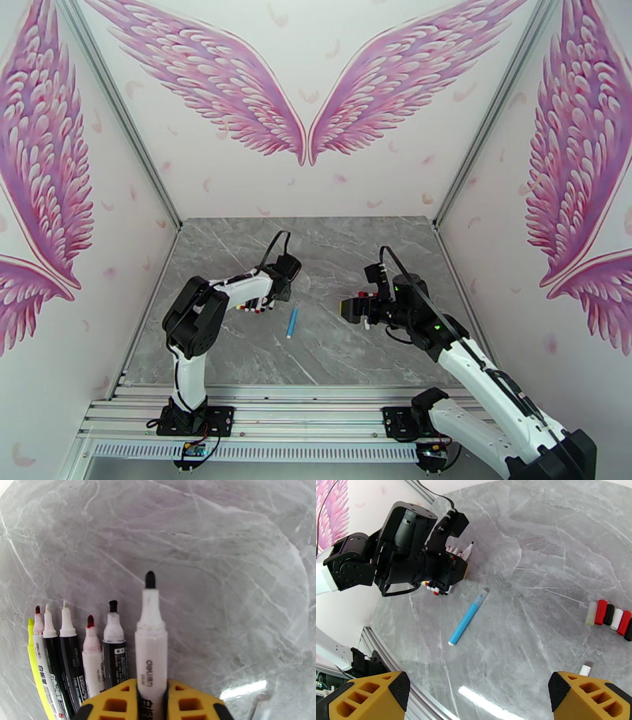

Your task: Open the pen caps

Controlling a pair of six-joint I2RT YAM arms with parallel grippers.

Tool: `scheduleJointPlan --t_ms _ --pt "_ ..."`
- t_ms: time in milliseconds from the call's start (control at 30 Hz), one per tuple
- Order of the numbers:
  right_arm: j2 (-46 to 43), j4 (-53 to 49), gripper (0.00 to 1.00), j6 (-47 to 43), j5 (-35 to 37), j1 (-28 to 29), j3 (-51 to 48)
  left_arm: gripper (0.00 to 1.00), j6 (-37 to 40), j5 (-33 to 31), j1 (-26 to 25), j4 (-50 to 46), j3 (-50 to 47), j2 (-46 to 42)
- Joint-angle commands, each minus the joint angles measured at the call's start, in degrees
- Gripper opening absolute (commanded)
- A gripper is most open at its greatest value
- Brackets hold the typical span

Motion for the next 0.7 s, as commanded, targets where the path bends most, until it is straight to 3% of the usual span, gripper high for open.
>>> scheduleJointPlan --t_ms 0,300,667 --pt "-0.6 -0.9 0.99 0.4 -0.7 0.1 -0.6 0.21 0.1 -1.4 0.3 -1.2 1.9 0.9" --pt "-0.7 -1.0 0.99 0.4 -0.6 0.2 -0.4 0.34 -0.1 -1.7 0.2 -1.7 2.2 0.9" --pt "-1.5 -1.6 0.99 0.4 -0.7 0.2 -0.1 0.35 -0.6 -1.7 0.0 -3.1 3.2 -1.2"
